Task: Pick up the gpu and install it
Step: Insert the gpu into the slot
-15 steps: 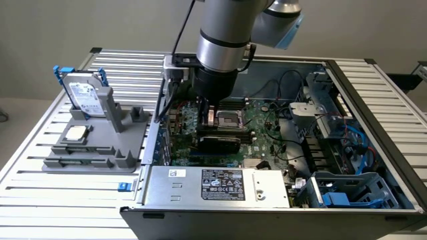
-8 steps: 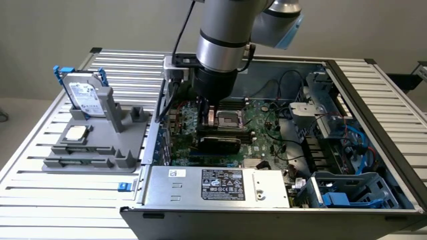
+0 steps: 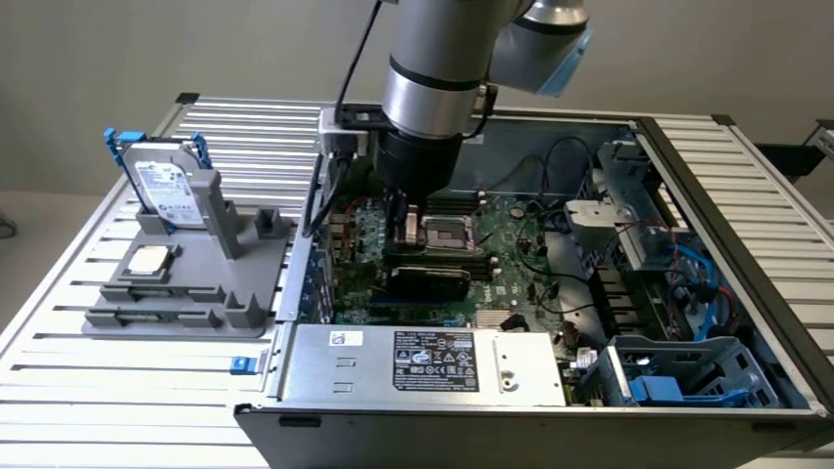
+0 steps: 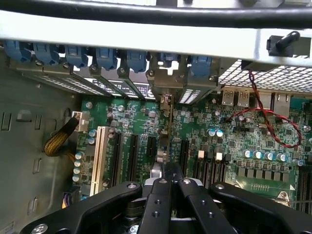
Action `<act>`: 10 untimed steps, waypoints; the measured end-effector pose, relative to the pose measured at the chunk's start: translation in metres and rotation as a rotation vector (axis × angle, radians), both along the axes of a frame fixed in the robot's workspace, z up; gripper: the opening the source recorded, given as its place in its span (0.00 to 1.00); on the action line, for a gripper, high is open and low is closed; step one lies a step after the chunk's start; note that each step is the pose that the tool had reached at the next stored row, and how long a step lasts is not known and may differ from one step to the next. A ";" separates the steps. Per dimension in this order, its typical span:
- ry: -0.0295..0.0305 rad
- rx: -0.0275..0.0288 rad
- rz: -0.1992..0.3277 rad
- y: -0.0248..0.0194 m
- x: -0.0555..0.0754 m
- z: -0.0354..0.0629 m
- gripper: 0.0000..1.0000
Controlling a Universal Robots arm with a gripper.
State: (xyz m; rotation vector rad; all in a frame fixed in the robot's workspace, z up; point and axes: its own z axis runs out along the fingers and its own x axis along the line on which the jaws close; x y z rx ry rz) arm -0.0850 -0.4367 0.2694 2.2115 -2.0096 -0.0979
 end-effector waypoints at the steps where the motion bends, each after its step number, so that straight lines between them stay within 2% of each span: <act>1: 0.0000 -0.0004 0.001 0.0000 0.000 0.0021 0.11; 4: 0.0002 -0.0016 0.004 0.0000 0.000 0.0109 0.11; 10: 0.0002 -0.0018 0.006 0.0000 0.002 0.0124 0.11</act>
